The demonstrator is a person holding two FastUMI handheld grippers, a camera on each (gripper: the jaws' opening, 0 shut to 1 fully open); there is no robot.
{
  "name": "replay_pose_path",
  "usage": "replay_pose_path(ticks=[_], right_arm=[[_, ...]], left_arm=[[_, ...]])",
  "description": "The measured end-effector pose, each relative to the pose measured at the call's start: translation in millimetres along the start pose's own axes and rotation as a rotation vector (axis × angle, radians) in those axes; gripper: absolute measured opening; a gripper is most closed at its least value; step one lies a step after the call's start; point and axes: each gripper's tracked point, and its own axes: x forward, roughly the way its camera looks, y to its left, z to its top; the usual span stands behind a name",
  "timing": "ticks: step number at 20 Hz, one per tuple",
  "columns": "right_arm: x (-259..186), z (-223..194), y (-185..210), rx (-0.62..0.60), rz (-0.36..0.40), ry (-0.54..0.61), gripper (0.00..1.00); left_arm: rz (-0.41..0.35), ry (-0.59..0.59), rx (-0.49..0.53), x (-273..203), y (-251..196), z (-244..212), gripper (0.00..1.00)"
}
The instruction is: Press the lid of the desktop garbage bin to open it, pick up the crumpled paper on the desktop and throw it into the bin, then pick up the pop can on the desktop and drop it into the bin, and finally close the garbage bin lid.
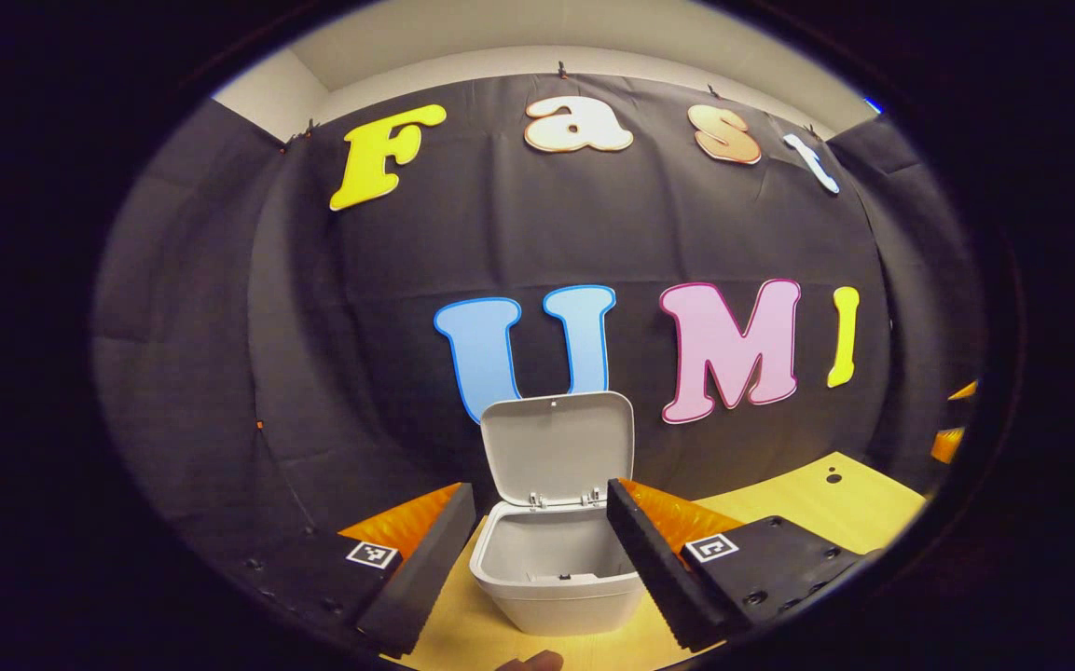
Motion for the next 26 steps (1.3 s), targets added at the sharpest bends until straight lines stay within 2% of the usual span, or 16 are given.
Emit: replay_pose_path(ticks=[5, 9, 14, 21, 24, 26], right_arm=[[55, -24, 6, -0.027, 0.075, 0.036, 0.97], [117, -73, 9, -0.009, 0.153, 0.146, 0.97], [191, -169, 19, -0.019, 0.227, 0.35, 0.97], [246, -282, 41, 0.025, 0.322, 0.499, 0.98], [251, -315, 44, 0.027, 0.339, 0.555, 0.98], [257, -326, 42, 0.047, 0.319, 0.57, 0.98]], left_arm=[[-0.006, -0.026, -0.033, -61, -11, 8, 0.96], [0.06, -0.023, -0.022, -99, -17, 13, 0.95], [0.21, 0.007, 0.008, -135, -21, 22, 0.95], [0.473, 0.064, 0.005, -188, -44, 24, 0.96], [0.516, 0.074, 0.004, -203, -63, 27, 0.96], [0.52, 0.093, 0.008, -204, -74, 23, 0.96]])
